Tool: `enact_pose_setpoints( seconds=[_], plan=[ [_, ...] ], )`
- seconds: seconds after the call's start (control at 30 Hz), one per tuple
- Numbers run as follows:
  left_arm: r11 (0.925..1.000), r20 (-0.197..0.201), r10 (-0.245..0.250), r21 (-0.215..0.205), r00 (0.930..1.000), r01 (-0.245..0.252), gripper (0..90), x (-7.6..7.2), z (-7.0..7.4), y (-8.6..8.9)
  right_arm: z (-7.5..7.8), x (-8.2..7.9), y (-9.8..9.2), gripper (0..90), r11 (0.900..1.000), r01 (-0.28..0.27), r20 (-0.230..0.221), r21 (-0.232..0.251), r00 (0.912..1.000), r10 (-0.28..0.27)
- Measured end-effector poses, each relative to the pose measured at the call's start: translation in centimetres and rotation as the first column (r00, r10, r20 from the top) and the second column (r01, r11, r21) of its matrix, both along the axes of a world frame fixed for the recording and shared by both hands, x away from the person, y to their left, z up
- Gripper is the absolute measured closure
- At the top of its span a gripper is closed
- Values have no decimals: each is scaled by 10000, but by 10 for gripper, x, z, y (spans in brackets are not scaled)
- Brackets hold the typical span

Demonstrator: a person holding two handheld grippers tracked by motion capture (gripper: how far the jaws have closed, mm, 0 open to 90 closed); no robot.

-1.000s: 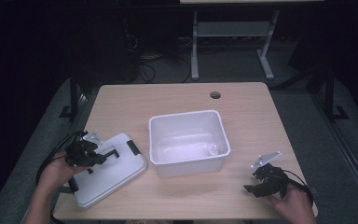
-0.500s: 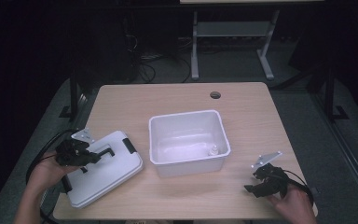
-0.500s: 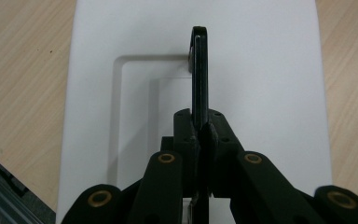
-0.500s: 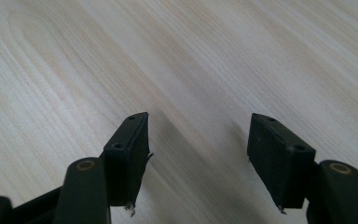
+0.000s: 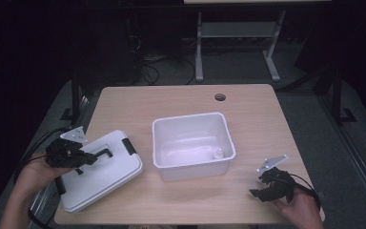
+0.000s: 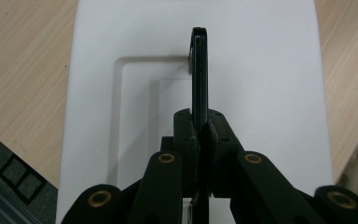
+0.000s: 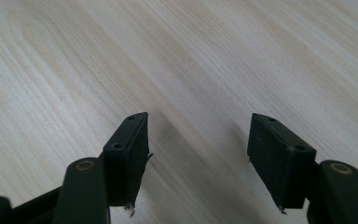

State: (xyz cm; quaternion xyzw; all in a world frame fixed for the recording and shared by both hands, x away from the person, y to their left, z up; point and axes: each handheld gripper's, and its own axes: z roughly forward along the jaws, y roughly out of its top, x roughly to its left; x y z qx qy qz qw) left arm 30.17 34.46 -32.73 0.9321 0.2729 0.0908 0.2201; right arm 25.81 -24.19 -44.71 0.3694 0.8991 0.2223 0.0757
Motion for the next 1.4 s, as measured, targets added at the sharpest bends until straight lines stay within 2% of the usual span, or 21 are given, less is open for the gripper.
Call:
enact_pose_setpoints(
  seconds=[0.13,0.17,0.47,0.67,0.97,1.4],
  plan=[
    [9999,86,-85,-63,9999,85,841,-2,7,1,0,0,0,376,10000,-5,18,-9,10000,5],
    [9999,153,-120,-92,9998,121,841,-3,13,2,0,0,0,375,10000,5,15,-9,10000,-5],
    [9987,230,-350,-366,9991,358,841,-4,37,1,1,-1,0,373,10000,-14,32,23,10000,13],
    [9985,369,-474,-264,9982,484,842,-4,49,-2,1,-1,0,373,10000,27,44,37,10000,-27],
    [9973,606,-658,-284,9960,676,841,-4,78,-11,1,0,0,370,10000,-9,19,49,10000,9],
    [9932,705,-1075,-373,9917,1103,841,3,97,-31,2,-1,1,367,10000,-40,128,35,9999,39]
  ],
)
